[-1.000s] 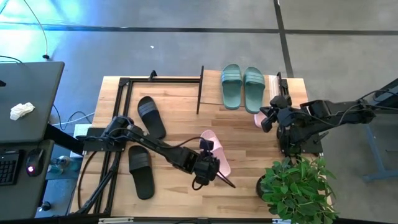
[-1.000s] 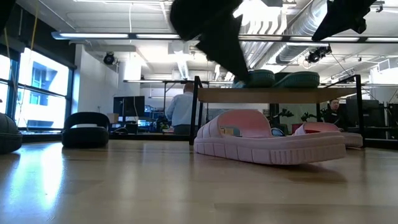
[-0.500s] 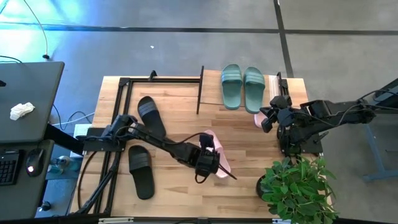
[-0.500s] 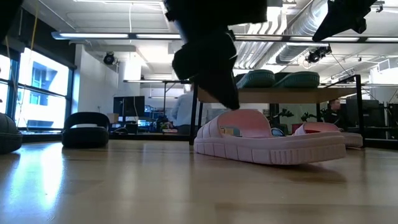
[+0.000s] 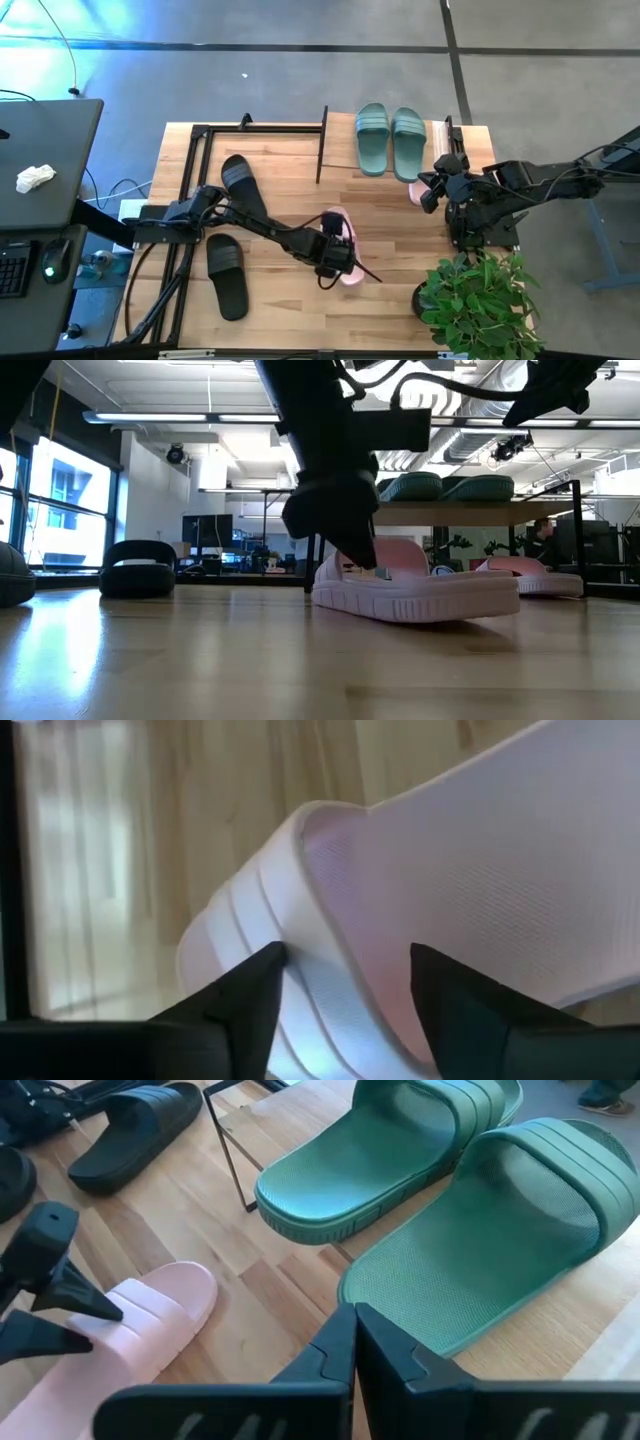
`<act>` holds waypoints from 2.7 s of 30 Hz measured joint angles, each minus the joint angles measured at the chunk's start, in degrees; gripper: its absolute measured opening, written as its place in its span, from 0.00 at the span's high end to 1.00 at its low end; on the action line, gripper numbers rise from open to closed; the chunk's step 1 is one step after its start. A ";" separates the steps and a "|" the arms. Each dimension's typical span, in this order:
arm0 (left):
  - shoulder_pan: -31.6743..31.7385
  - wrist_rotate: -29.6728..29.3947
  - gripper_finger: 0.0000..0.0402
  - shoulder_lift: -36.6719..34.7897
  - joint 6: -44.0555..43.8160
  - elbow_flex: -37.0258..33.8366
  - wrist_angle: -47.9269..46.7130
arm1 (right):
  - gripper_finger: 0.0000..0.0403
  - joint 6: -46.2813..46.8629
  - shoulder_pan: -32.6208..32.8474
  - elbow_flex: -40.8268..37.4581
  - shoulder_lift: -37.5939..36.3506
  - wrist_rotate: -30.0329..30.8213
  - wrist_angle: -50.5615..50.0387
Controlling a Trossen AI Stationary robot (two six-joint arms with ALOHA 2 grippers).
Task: Pick and place slides into the shelf
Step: Put the pink slides under the shelf
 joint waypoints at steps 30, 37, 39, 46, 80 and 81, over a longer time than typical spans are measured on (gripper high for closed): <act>-0.93 -9.39 0.99 0.08 -0.98 5.34 0.24 | 1.00 1.76 -0.02 0.00 -0.05 -6.44 -2.04; -2.01 -16.90 0.99 0.03 4.82 16.19 -4.39 | 1.00 4.55 -0.02 0.00 -0.08 -17.10 -2.04; -2.17 -18.46 1.00 0.03 7.12 18.80 -4.79 | 1.00 5.18 -0.02 0.00 -0.08 -20.13 -1.68; -2.28 -25.43 1.00 0.01 16.29 25.74 -5.17 | 1.00 4.65 -0.02 -1.44 -0.66 -32.83 10.90; 11.71 -39.17 1.00 -0.08 43.01 37.89 4.15 | 1.00 22.78 14.98 -48.05 -10.67 3.06 101.65; 11.56 -39.07 1.00 -0.08 45.04 37.89 6.66 | 1.00 21.85 14.64 -47.63 -10.22 3.07 102.20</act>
